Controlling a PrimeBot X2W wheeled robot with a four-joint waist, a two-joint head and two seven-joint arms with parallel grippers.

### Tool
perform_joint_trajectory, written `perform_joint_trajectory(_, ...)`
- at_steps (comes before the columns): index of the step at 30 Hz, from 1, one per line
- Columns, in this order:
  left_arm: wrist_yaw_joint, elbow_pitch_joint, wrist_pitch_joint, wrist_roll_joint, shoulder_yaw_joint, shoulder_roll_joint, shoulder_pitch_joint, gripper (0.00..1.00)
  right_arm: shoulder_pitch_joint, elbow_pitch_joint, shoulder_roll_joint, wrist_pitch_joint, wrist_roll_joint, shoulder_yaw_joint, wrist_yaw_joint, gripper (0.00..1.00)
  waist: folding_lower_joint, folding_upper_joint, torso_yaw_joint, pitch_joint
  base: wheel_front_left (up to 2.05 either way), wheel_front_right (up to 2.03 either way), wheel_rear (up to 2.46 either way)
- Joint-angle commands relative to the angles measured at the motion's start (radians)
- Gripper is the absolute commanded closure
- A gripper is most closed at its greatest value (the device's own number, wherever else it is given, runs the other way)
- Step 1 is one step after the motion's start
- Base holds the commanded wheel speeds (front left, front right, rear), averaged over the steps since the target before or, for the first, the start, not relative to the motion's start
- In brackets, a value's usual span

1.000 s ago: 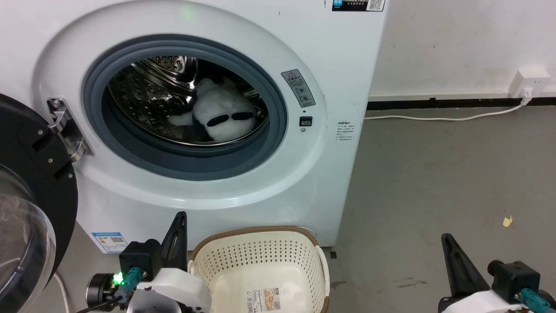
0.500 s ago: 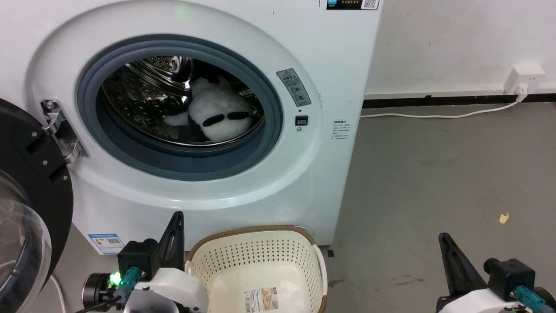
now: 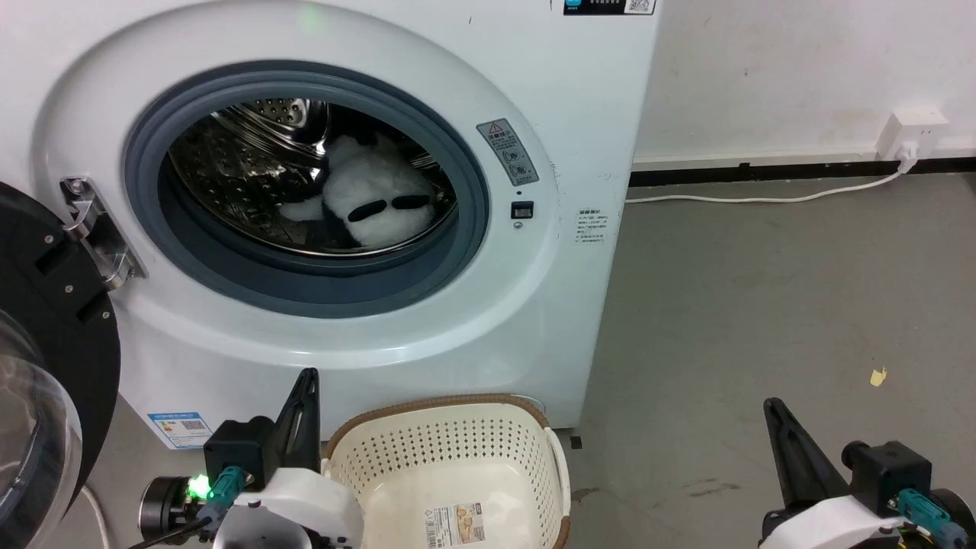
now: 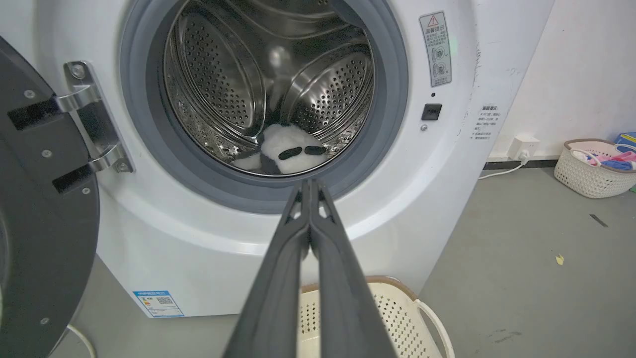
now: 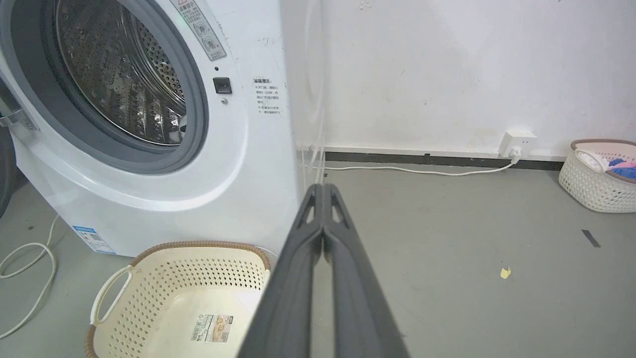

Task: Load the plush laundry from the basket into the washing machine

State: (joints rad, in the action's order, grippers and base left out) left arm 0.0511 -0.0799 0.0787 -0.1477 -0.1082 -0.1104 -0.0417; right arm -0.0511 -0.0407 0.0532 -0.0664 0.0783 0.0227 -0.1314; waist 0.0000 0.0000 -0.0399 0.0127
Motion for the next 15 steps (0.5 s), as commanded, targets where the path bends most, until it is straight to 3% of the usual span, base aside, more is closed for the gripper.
perform_joint_trajectory(1,-0.004,0.011,-0.006,0.017,0.01,0.004,0.017,1.0,0.016,0.008,-0.002,0.005,-0.008,-0.003,0.0,1.0,0.0,0.0,0.001,-0.001,0.0,0.0,0.0)
perform_joint_trajectory(15,-0.019,0.032,-0.029,0.058,0.041,0.022,0.025,1.0,0.027,0.018,-0.002,0.024,-0.03,-0.009,0.001,1.0,0.0,0.0,0.013,-0.004,0.0,0.0,0.0)
